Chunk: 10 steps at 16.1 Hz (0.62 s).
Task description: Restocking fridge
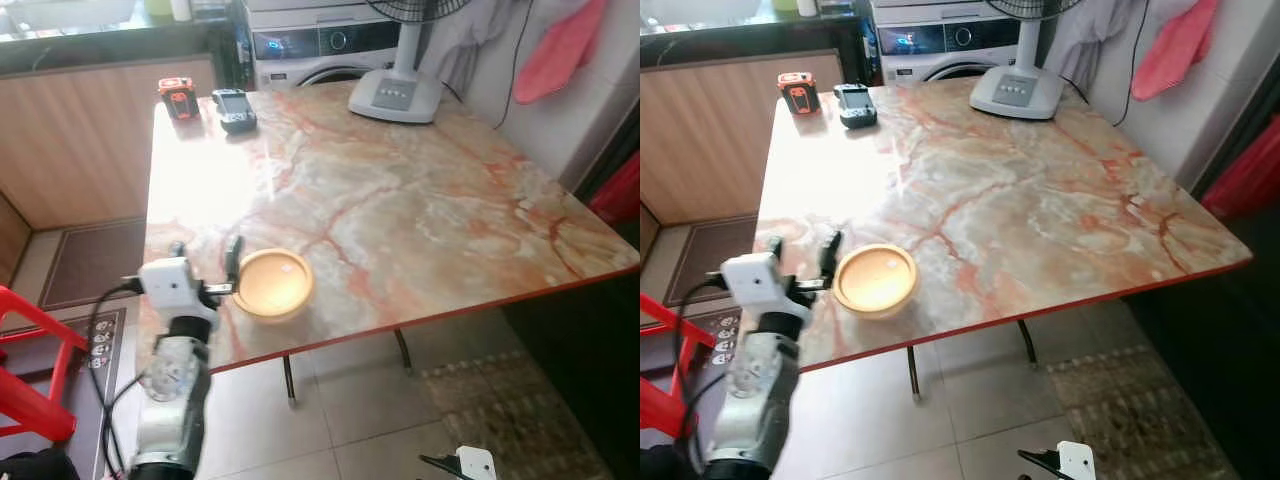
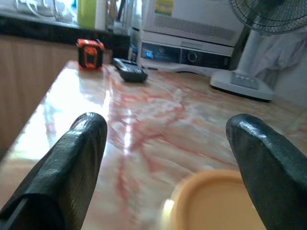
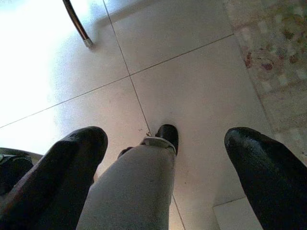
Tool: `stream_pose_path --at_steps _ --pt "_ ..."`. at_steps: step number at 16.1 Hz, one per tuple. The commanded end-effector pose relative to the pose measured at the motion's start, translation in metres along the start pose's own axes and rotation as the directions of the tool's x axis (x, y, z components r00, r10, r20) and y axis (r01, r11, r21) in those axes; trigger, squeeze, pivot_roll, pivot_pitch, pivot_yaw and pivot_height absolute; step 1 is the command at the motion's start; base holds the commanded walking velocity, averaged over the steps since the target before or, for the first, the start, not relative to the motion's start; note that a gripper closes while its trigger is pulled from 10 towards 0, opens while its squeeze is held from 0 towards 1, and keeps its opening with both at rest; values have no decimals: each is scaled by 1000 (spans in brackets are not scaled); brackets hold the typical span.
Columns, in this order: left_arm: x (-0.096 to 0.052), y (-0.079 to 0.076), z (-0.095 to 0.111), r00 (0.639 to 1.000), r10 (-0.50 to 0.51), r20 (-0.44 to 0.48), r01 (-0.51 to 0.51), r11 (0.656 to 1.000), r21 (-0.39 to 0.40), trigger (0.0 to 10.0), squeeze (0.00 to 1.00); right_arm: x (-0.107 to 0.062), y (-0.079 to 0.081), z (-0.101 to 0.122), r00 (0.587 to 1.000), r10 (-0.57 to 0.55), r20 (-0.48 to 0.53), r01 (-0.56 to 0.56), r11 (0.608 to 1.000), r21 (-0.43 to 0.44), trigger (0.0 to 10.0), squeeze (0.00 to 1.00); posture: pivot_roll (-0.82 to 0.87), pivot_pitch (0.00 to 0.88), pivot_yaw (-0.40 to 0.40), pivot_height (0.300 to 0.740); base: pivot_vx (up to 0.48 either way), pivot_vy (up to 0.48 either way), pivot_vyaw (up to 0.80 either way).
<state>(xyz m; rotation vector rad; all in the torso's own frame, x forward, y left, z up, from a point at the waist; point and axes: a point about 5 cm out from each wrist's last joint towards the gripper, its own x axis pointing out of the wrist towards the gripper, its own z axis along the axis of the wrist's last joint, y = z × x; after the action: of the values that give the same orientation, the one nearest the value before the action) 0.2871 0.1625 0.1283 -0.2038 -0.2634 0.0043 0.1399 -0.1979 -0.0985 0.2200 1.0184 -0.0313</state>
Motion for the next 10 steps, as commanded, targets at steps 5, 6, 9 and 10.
stream_pose_path --at_steps 5,6,9,10 --pt "4 18 -2 994 85 -61 -98 958 -270 10000 0 -1 -2 -4 1000 -5 -16 5 1000 1 10000 0 148 61 -2 740 0 0 0" --pt "8 22 -5 993 70 -91 -95 949 -299 10000 0 -1 -2 -4 1000 -7 -17 7 1000 0 10000 0 151 60 2 740 0 0 0" --pt "10 26 -12 988 47 -148 -95 935 -342 10000 1000 -1 -2 -3 1000 -5 -13 5 1000 7 10000 0 149 59 1 740 0 0 0" --pt "10 25 -14 987 39 -157 -94 928 -360 10000 1000 -1 -2 -3 1000 -5 -15 5 1000 4 10000 0 148 59 0 740 0 0 0"
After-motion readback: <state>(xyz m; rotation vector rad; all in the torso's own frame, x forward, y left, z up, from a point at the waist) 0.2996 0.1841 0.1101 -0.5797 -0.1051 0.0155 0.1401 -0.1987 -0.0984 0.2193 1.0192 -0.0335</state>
